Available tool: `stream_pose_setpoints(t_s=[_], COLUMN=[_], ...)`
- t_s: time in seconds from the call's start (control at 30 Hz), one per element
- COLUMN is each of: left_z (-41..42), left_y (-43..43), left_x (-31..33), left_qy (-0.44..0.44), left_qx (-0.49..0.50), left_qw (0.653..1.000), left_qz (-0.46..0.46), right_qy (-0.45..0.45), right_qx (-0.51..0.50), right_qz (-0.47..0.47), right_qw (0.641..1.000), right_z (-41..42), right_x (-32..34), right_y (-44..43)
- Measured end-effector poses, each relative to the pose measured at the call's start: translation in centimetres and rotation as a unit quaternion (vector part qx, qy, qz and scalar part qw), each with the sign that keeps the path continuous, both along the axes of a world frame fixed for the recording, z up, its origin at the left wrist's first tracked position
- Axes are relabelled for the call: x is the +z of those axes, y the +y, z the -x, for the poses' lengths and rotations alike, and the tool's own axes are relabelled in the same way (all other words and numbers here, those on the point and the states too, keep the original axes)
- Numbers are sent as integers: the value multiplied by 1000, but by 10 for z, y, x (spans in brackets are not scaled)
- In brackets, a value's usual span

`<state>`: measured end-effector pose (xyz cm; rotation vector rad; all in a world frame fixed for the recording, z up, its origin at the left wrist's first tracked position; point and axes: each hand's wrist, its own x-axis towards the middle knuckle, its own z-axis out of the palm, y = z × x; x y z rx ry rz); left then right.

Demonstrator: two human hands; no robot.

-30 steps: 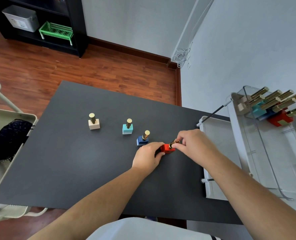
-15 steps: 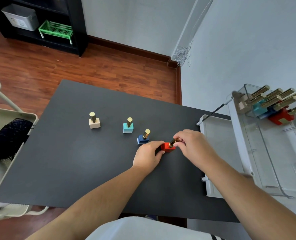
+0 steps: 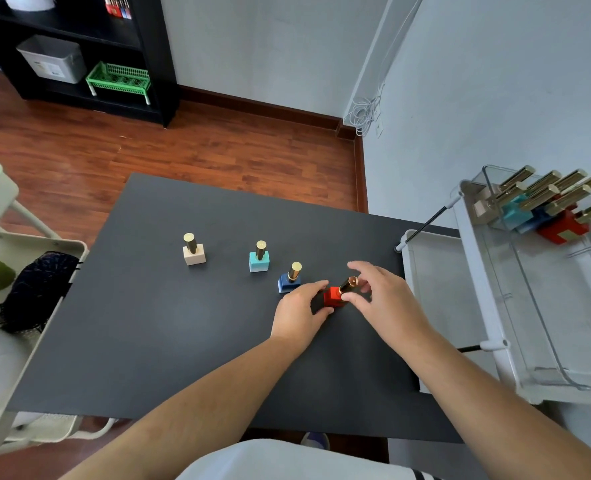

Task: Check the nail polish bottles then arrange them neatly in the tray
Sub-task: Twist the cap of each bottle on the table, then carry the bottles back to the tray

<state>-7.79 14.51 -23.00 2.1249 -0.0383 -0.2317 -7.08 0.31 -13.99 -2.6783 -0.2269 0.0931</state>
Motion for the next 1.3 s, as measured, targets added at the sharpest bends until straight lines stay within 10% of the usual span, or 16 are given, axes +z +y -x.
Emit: stream_pose_setpoints(t_s=[0.33,0.8,1.3], left_z=[39,-13,-89], left_y=[52,52,-4], left_x=[1,14,214], left_qy=[37,53,-195], left_qx=[193,126,26], left_qw=[980,990,979], left_qz=[22,38,56], right_qy=[41,66,-141], right_qx=[-103,-69,-107], right_qz=[-69,-67,-75], right_qw=[991,993,981], right_z=[14,-8,-51], right_x=[-45,-50,155], right_y=[-19,-4,-64])
